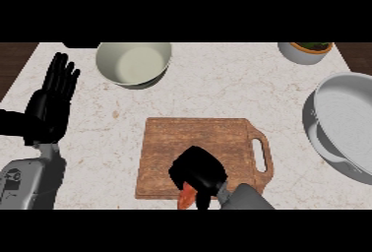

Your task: Pick the sweet potato from the cutting board and place it in the pot

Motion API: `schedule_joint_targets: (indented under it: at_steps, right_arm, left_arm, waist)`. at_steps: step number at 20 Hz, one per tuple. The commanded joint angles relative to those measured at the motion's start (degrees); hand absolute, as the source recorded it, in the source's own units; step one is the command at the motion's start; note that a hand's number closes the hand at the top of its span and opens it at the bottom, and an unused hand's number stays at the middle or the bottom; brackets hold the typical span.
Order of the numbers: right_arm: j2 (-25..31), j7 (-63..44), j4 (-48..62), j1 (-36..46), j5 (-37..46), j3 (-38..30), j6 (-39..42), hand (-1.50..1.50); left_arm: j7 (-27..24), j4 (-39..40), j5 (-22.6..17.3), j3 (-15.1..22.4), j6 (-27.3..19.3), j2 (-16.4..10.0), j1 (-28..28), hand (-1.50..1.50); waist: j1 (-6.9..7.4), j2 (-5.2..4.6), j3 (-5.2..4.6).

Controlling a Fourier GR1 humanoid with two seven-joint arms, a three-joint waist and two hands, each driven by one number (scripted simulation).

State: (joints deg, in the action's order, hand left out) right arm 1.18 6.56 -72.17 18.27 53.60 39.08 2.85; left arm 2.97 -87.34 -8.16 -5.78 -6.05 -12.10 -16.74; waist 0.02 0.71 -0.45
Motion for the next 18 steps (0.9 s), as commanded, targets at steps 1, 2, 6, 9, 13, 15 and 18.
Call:
schedule_joint_targets:
  at_steps: [1,2,6,9,13,15,18]
  right_arm:
    - [-1.1,-6.3,-4.4,-3.2,5.1,2.2,-3.9,1.50]
    - [1.2,-1.0,-0.8,-3.2,5.1,-1.1,-7.6,1.50]
    - [-1.1,-24.5,6.4,9.4,4.7,-18.1,-6.8,1.50]
    - [-1.2,-36.2,9.9,13.7,7.7,-25.3,-9.1,1.50]
    - [-1.2,-50.9,14.1,24.3,12.7,-31.0,-13.0,1.50]
    - [-1.2,-58.7,15.9,28.3,17.7,-31.6,-15.8,1.50]
    - [0.0,-69.9,19.2,34.0,25.4,-32.4,-16.2,1.50]
  left_arm:
    - [-2.2,-0.6,-0.2,-0.3,0.5,0.9,2.7,0.00]
    - [0.5,-2.5,1.5,1.5,-1.7,2.1,2.2,0.00]
    - [0.2,-1.5,0.8,0.5,-0.7,0.5,-0.5,0.00]
    - [0.3,-1.8,0.0,0.7,-0.2,1.0,0.4,0.00]
    - [0.5,-1.8,0.4,1.7,0.5,0.9,-0.9,0.00]
    - [0.4,-1.0,1.3,3.1,-0.2,2.3,-1.3,0.00]
    - [1.4,-1.1,1.7,2.9,-1.1,2.2,-2.1,0.00]
  waist:
    - [-0.09,-0.60,0.44]
    - [-0.01,-0.64,0.47]
    - [0.73,-1.39,0.38]
    - [1.55,-1.66,0.19]
    - [3.50,-1.79,0.25]
    - [3.14,-1.72,0.23]
    - [2.70,-1.22,0.27]
